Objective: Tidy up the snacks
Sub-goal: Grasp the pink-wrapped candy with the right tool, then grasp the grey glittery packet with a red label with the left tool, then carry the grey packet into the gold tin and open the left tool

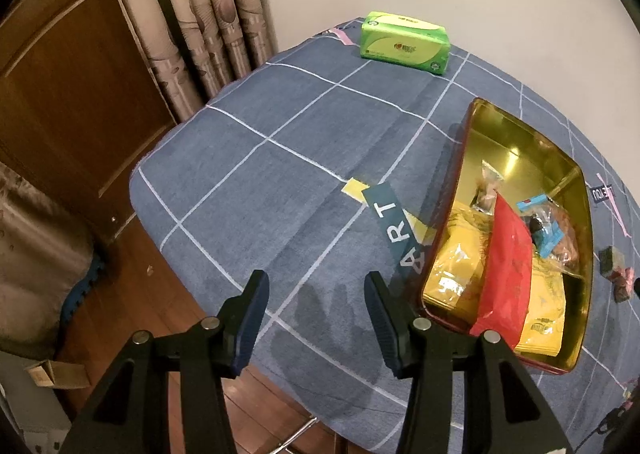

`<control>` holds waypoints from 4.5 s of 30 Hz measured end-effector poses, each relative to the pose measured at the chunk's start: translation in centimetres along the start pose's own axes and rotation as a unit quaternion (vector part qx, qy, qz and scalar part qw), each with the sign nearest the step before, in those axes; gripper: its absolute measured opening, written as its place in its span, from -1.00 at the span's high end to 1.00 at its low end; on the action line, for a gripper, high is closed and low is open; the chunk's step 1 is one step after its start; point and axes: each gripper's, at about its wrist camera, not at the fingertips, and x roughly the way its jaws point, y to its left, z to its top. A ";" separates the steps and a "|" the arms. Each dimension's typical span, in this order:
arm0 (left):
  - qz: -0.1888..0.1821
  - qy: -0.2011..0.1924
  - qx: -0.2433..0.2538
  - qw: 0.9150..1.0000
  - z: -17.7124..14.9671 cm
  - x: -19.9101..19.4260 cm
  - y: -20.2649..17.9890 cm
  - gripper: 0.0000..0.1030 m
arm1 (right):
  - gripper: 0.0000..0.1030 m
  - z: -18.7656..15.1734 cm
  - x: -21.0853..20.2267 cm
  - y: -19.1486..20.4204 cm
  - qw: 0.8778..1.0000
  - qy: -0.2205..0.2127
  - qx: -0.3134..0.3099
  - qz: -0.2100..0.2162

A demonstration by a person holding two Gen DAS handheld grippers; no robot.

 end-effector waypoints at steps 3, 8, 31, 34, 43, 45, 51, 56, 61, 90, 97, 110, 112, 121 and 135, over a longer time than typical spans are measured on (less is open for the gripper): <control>0.001 0.000 0.000 1.000 0.0 0.0 0.0 0.02 | 0.18 -0.5 1.2 -0.4 1.000 0.006 0.007 -0.008; 0.001 0.002 0.001 1.000 0.0 0.2 -0.2 0.02 | 0.18 -1.1 3.0 -0.5 1.000 0.011 0.015 -0.017; 0.018 -0.019 0.016 1.000 -0.2 0.0 -1.1 0.02 | 0.48 -1.2 4.7 -1.6 1.000 -0.018 -0.014 -0.008; 0.018 -0.031 0.026 0.999 -0.4 -0.6 -1.8 0.02 | 0.53 -1.3 4.5 -1.7 0.999 -0.023 -0.026 -0.005; -0.008 -0.063 0.086 0.994 -1.7 -3.4 -7.7 0.02 | 0.58 -1.5 4.0 -5.2 0.998 -0.038 -0.037 -0.022; -0.015 -0.068 0.105 0.992 -2.0 -4.0 -9.7 0.02 | 0.58 -1.6 4.0 -6.6 0.998 -0.039 -0.030 -0.026; -0.049 -0.070 0.170 0.982 -3.1 -4.9 -17.1 0.02 | 0.59 -1.7 3.7 -10.1 0.998 -0.044 -0.012 -0.042; -0.093 -0.063 0.201 0.973 -3.8 -5.2 -22.0 0.02 | 0.59 -1.9 3.5 -12.7 0.997 -0.047 -0.006 -0.060; -0.128 -0.056 0.229 0.963 -4.3 -5.3 -26.4 0.02 | 0.59 -2.1 3.4 -14.1 0.997 -0.046 0.000 -0.060; -0.187 0.020 0.222 0.957 -2.5 0.0 -38.1 -0.51 | 0.58 -2.4 3.5 -15.4 0.999 -0.037 0.016 -0.033; -0.172 0.044 0.214 0.961 -2.5 2.1 -38.7 -0.51 | 0.57 -2.4 3.6 -15.3 0.999 -0.037 0.016 -0.034; -0.152 0.028 0.213 0.965 -2.7 3.1 -39.3 -0.21 | 0.56 -2.4 3.5 -15.3 0.999 -0.036 0.015 -0.036; -0.152 0.029 0.219 0.963 -2.7 3.1 -39.4 -0.20 | 0.56 -2.4 3.5 -15.3 0.999 -0.036 0.014 -0.037; -0.142 0.019 0.239 0.961 -3.2 2.7 -39.0 -0.17 | 0.56 -2.4 3.6 -15.2 0.998 -0.035 0.010 -0.041; -0.151 0.011 0.230 0.961 -3.4 -0.6 -36.2 -0.17 | 0.56 -2.4 3.6 -15.2 0.998 -0.035 0.007 -0.044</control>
